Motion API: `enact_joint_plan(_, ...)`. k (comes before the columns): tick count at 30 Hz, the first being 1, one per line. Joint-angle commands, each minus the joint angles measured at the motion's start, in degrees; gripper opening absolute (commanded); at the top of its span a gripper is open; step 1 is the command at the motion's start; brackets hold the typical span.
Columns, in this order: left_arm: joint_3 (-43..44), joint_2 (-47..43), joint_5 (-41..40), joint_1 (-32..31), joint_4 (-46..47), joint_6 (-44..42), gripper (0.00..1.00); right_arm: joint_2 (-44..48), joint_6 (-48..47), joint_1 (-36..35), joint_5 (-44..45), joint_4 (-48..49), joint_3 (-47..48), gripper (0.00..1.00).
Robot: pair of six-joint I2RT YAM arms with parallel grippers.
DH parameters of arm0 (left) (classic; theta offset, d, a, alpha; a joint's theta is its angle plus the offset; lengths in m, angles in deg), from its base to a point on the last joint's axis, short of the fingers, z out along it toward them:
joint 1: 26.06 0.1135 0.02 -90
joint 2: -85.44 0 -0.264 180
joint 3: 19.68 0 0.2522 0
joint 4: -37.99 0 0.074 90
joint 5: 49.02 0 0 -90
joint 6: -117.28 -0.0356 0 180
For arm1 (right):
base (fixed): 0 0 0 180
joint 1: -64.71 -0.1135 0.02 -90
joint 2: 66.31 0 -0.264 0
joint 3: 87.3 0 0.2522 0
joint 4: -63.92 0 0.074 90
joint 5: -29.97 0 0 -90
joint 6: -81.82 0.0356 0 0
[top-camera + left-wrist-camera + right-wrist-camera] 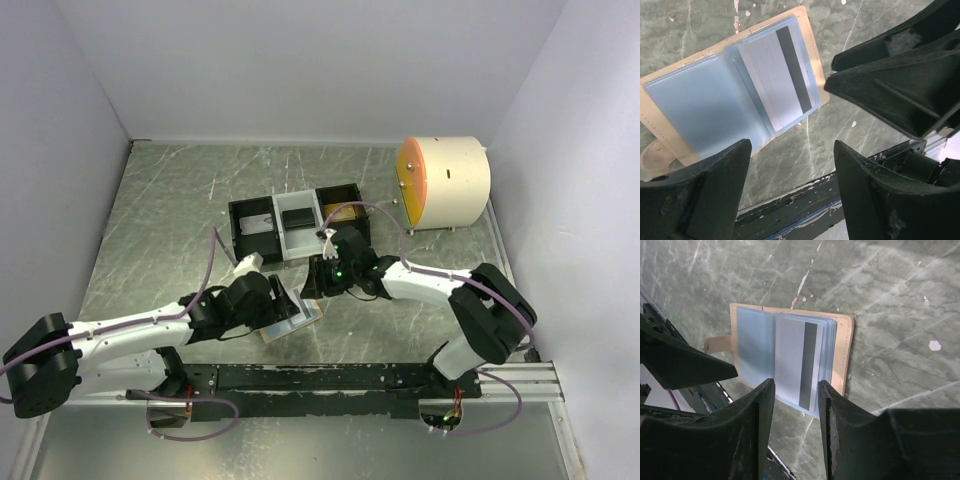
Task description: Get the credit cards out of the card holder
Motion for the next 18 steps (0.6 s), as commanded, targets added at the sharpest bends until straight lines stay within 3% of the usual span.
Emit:
enact_joint_plan(1,-0.4,0.0,-0.9,-0.2,5.6,2.8,0.78,-2.8,1.4,0.0,-3.6,3.2,-0.9,0.4)
enact_joint_plan(5,-3.3,-2.0,-1.7,-0.1,5.8,5.6,0.72,-4.6,1.6,0.0,-5.2,4.6,-1.4,0.4)
enact_joint_plan(18,-9.3,-13.1,-4.8,0.0,1.8,10.4,0.73,-5.0,5.0,0.0,-5.1,8.3,-6.3,0.35)
